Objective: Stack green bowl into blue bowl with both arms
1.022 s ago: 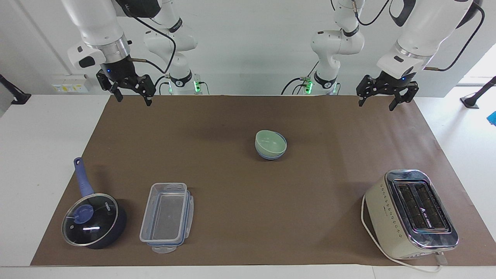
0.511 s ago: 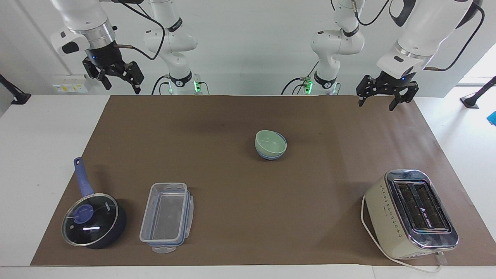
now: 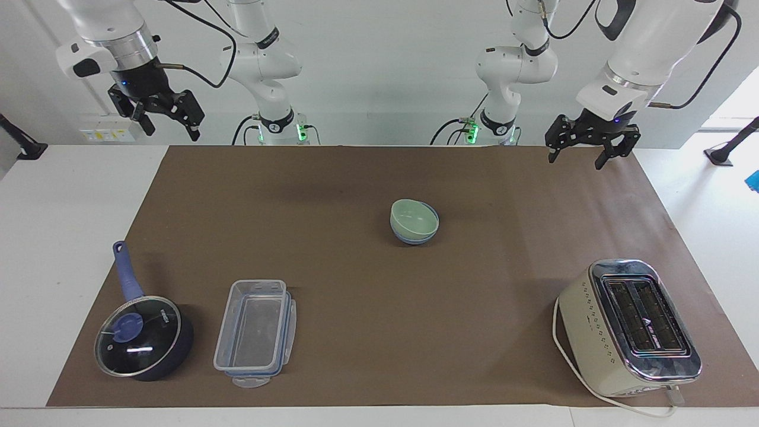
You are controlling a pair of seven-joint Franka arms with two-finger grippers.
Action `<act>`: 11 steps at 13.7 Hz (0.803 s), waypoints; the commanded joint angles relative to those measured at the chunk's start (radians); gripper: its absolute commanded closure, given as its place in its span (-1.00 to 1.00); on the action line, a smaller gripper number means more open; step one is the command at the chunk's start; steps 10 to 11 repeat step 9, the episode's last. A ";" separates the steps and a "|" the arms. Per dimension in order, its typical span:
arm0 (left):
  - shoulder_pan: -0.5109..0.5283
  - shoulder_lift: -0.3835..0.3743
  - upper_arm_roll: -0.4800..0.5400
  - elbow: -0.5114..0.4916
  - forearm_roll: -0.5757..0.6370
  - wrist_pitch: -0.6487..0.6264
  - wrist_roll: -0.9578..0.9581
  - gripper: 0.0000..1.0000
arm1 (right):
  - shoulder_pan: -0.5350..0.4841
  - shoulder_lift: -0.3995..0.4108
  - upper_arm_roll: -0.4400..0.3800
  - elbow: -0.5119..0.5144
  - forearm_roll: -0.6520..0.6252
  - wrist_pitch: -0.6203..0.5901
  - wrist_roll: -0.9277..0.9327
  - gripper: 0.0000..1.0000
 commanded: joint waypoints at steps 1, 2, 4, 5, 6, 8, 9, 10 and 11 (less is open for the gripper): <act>-0.004 -0.010 0.002 -0.006 0.010 0.002 0.011 -1.00 | 0.002 -0.013 0.011 -0.001 0.000 0.001 -0.017 -1.00; -0.004 -0.010 0.002 -0.008 0.010 0.001 0.011 -1.00 | 0.003 -0.015 0.012 0.001 0.009 0.003 -0.020 -1.00; -0.004 -0.011 0.002 -0.008 0.010 -0.007 0.012 -1.00 | 0.002 -0.019 0.011 0.002 0.015 0.001 -0.020 -1.00; -0.004 -0.011 0.002 -0.008 0.010 -0.007 0.014 -1.00 | 0.002 -0.022 0.009 0.002 0.014 0.001 -0.025 -1.00; -0.004 -0.011 0.002 -0.008 0.010 -0.009 0.015 -1.00 | -0.001 -0.027 0.005 -0.002 0.015 0.001 -0.031 -1.00; -0.004 -0.011 0.002 -0.008 0.010 -0.009 0.015 -1.00 | -0.001 -0.035 0.005 -0.012 0.015 0.000 -0.029 -1.00; -0.004 -0.013 0.002 -0.009 0.010 -0.010 0.015 -1.00 | -0.001 -0.035 0.005 -0.012 0.015 0.000 -0.029 -1.00; -0.004 -0.013 0.002 -0.009 0.010 -0.010 0.015 -1.00 | -0.001 -0.035 0.005 -0.012 0.015 0.000 -0.029 -1.00; -0.004 -0.013 0.002 -0.009 0.010 -0.010 0.015 -1.00 | -0.001 -0.035 0.005 -0.012 0.015 0.000 -0.029 -1.00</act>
